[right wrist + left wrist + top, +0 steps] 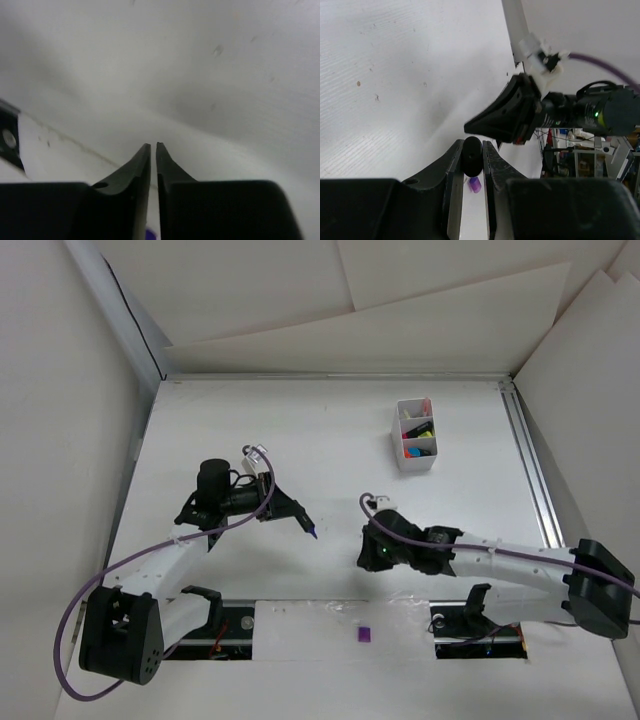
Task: Sort the stationery into containers
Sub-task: Move the pen cap to the center of the board.
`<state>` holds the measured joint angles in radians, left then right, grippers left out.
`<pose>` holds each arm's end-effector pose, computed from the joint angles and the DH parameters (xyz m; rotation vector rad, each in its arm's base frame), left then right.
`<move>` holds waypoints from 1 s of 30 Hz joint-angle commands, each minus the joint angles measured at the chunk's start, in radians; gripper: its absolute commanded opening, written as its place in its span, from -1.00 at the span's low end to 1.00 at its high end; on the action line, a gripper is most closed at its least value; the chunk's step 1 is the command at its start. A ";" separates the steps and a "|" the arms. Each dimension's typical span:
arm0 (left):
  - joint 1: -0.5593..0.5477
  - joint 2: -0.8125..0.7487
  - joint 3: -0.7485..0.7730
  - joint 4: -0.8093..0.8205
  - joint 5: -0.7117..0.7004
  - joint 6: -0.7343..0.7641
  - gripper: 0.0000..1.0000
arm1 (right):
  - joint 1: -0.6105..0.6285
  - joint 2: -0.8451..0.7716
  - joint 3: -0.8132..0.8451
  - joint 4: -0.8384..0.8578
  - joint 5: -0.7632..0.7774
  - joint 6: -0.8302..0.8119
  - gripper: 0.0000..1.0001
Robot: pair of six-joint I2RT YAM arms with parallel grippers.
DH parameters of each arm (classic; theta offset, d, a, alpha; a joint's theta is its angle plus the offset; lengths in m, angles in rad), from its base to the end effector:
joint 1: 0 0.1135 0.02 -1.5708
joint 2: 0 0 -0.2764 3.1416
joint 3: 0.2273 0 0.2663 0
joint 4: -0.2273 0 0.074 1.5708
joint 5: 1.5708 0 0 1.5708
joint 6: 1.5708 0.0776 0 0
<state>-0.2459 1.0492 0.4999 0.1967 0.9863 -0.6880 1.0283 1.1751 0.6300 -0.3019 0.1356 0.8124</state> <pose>0.2214 -0.1223 0.2285 0.2845 2.0541 -1.5416 0.1465 0.2227 0.1723 -0.2072 2.5141 0.6561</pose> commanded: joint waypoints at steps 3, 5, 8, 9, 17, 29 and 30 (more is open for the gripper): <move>0.002 -0.012 0.023 0.050 0.018 0.018 -1.00 | 0.134 -0.067 -0.021 -0.205 -0.151 0.060 -0.88; 0.002 -0.012 0.023 0.061 0.028 0.005 -1.00 | 0.168 -0.098 -0.021 -0.258 -0.172 0.094 -0.88; 0.002 -0.012 0.023 0.061 0.028 0.005 -1.00 | 0.200 -0.155 -0.021 -0.357 -0.240 0.103 -0.85; 0.002 -0.012 0.014 0.070 0.028 0.005 -1.00 | 0.213 -0.166 -0.021 -0.379 -0.281 0.103 -0.85; 0.002 -0.021 0.014 0.089 0.037 -0.013 -1.00 | 0.250 -0.079 -0.041 -0.436 -0.367 0.081 -0.50; 0.048 -0.035 -0.060 0.245 0.109 -0.166 -1.00 | 0.250 0.138 -0.030 -0.102 -0.417 0.016 -0.58; 0.048 -0.023 -0.082 0.295 0.109 -0.215 -1.00 | 0.250 0.152 -0.017 -0.079 -0.369 0.016 -0.60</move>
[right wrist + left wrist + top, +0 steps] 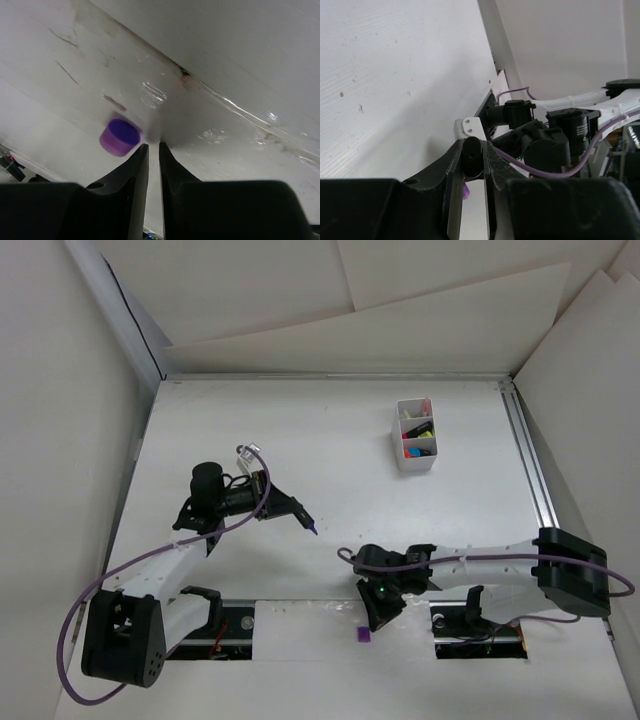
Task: Sort the stationery into containers
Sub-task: Move the pen cap to the center of the board.
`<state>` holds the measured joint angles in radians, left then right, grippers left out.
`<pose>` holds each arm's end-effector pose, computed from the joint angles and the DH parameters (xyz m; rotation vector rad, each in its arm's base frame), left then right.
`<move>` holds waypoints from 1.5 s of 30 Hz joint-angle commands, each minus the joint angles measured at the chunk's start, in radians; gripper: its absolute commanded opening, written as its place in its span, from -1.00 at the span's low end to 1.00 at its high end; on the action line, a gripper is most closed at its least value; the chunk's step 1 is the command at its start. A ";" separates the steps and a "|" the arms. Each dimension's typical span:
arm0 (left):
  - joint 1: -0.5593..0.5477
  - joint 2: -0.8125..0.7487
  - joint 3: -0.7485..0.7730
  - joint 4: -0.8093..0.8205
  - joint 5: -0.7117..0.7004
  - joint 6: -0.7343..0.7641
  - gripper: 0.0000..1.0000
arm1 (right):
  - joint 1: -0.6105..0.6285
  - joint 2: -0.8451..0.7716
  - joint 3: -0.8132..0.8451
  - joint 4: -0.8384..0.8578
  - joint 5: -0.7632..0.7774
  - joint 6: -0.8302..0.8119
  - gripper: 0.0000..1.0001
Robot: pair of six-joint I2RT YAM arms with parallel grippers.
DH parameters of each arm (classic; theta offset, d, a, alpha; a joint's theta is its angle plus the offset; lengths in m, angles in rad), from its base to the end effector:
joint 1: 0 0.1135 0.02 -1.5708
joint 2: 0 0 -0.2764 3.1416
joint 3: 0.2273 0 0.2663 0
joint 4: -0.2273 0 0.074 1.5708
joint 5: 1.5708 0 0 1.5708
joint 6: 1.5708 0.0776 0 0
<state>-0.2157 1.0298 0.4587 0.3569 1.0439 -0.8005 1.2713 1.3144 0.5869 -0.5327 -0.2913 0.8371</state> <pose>0.2189 -0.1166 0.2366 0.2806 1.9684 -1.6138 0.0462 0.2253 0.1119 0.7083 -2.8939 -0.6213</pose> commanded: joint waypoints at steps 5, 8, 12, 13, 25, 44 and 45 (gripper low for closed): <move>0.029 0.021 -0.060 0.200 0.061 -0.143 -1.00 | 0.007 0.013 0.048 0.330 0.185 0.046 -0.65; 0.029 0.032 -0.069 0.225 0.051 -0.155 -1.00 | 0.007 0.046 0.097 0.330 0.262 0.057 -0.68; 0.029 0.032 -0.069 0.209 0.031 -0.134 -1.00 | 0.007 0.000 0.119 0.239 0.351 0.057 -0.57; 0.029 0.032 -0.069 0.200 0.031 -0.120 -1.00 | 0.007 -0.023 0.119 0.199 0.363 0.057 -0.48; 0.029 0.033 -0.051 0.142 -0.002 -0.065 -1.00 | 0.102 -0.110 0.021 0.040 0.024 -0.016 0.22; 0.029 0.030 -0.041 0.119 -0.021 -0.046 -1.00 | 0.152 0.091 0.103 0.083 0.123 -0.012 0.00; 0.029 0.030 -0.041 0.119 -0.021 -0.046 -1.00 | 0.152 0.106 0.103 0.083 0.123 -0.012 0.00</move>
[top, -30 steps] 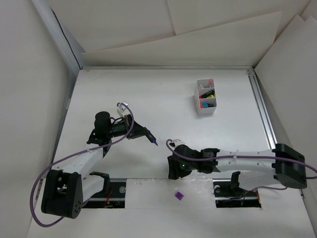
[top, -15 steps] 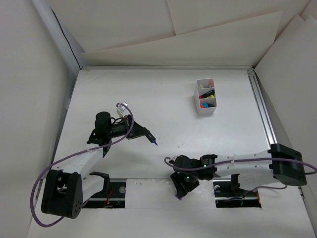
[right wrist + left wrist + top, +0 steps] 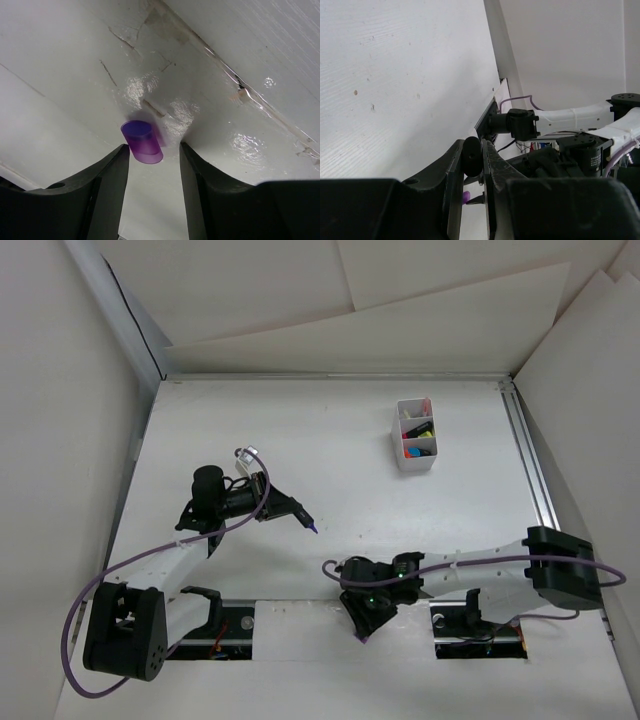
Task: Sort the stationery into containers
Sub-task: Move the pen cap to the center of the board.
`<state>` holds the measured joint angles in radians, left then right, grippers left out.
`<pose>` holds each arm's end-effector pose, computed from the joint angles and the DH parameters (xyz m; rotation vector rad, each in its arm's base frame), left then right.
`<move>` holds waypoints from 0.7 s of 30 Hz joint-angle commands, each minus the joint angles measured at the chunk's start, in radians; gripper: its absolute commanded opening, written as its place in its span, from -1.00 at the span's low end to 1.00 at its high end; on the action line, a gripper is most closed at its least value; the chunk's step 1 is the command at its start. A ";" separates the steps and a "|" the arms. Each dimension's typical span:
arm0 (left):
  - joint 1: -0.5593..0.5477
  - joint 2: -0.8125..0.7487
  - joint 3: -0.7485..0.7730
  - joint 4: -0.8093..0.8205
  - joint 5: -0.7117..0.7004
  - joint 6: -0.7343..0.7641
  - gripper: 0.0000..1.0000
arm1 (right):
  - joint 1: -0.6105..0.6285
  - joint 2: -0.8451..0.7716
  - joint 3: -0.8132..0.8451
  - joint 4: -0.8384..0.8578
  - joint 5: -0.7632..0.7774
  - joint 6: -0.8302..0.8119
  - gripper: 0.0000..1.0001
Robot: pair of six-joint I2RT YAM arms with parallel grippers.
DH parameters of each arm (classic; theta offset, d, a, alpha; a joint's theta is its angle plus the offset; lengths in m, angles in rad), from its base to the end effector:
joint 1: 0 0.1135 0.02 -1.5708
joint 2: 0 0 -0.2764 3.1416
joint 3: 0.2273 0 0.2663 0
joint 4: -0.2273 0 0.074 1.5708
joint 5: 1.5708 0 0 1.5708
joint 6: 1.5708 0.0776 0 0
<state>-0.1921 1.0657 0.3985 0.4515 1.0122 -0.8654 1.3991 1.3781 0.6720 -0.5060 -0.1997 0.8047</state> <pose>0.2227 -0.1104 0.2173 0.1653 1.9908 -1.6136 0.0286 0.2550 0.1216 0.9497 -2.9111 -0.6338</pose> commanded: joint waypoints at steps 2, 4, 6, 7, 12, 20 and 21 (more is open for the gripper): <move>0.005 -0.006 0.019 0.024 0.011 0.019 -1.00 | 0.043 0.056 0.037 0.057 0.031 0.021 0.06; 0.005 -0.006 0.019 0.024 0.011 0.019 -1.00 | 0.057 0.070 0.049 0.057 0.031 0.030 0.09; 0.005 -0.015 0.010 0.024 0.011 0.019 -1.00 | 0.074 0.105 0.064 0.057 0.031 0.030 0.15; 0.005 -0.015 0.010 0.024 0.011 0.019 -1.00 | 0.090 0.114 0.080 0.057 0.031 0.030 0.15; 0.005 -0.033 0.010 0.015 0.011 0.019 -1.00 | 0.112 0.147 0.090 0.066 0.066 0.051 -0.27; 0.005 -0.033 0.010 -0.007 -0.066 0.039 -1.00 | 0.112 0.064 0.123 0.052 0.311 0.146 -0.61; 0.005 -0.033 0.000 0.027 -0.099 0.025 -1.00 | 0.094 0.052 0.133 0.052 0.386 0.157 -0.61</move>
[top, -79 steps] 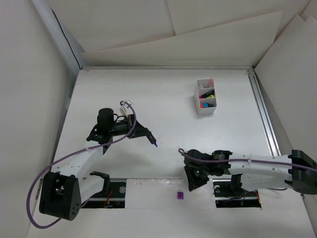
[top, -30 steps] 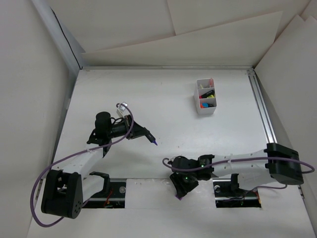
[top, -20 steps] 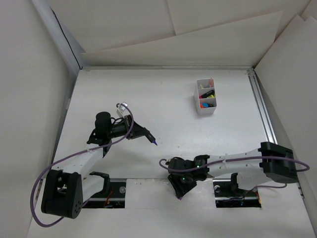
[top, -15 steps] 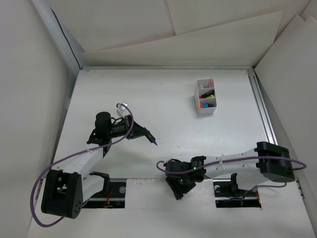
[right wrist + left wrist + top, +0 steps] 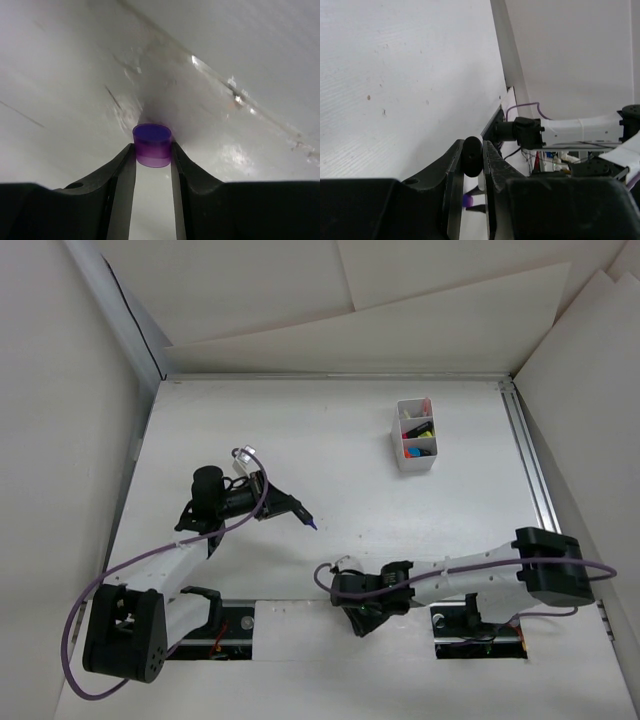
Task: Sort the stationery into containers
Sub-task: Move the pen cap to the center of the board.
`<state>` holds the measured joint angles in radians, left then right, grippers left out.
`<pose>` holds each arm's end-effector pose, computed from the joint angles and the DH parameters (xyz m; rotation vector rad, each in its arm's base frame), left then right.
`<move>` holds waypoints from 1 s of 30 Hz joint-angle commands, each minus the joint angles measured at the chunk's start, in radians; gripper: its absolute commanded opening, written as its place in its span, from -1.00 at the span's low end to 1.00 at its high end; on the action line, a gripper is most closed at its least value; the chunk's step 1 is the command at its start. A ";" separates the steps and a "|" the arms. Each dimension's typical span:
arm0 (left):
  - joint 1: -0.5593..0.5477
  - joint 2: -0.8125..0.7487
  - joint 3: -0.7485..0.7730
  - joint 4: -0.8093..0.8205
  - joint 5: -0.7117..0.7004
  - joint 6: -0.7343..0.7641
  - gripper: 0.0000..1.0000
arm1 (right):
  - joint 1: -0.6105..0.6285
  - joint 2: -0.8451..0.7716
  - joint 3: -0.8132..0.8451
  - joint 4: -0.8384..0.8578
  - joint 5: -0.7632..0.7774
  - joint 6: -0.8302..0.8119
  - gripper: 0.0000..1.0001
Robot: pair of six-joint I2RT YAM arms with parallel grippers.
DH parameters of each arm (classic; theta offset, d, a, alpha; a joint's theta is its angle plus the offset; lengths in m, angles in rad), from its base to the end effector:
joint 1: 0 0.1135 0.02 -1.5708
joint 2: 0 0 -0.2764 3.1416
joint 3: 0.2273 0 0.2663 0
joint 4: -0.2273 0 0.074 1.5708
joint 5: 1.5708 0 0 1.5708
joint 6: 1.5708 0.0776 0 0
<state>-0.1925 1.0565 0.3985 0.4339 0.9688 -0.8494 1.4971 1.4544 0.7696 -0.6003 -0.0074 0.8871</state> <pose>0.2243 -0.1089 0.2168 0.1375 1.9894 -1.5692 0.0193 0.2688 0.1250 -0.9071 2.8761 0.4071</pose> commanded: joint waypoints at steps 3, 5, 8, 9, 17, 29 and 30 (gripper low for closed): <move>0.005 -0.004 -0.035 0.167 -0.135 -0.069 -1.00 | -0.096 -0.090 0.048 0.180 0.279 0.096 -0.59; 0.005 0.025 -0.065 0.283 -0.136 -0.161 -1.00 | -0.223 -0.120 0.013 0.290 0.334 0.096 -0.56; 0.005 0.048 -0.066 0.379 -0.226 -0.180 -1.00 | -0.398 -0.129 -0.007 0.428 0.345 0.084 -0.56; 0.005 0.062 -0.066 0.391 -0.255 -0.189 -1.00 | -0.435 -0.091 -0.007 0.504 0.345 0.073 -0.58; 0.014 0.233 -0.052 0.608 -0.315 -0.266 -1.00 | -0.664 0.213 0.163 0.675 0.250 0.041 -0.64; 0.015 0.208 -0.030 0.596 -0.347 -0.212 -1.00 | -0.709 0.212 0.125 0.777 0.153 0.136 0.20; 0.015 0.176 -0.030 0.557 -0.361 -0.176 -1.00 | -0.709 0.174 0.125 0.777 0.153 0.115 0.27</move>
<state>-0.1814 1.3441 0.3355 1.0092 0.6437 -1.1038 0.7929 1.7206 0.8993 0.1040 0.1635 1.0023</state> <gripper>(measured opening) 0.137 0.621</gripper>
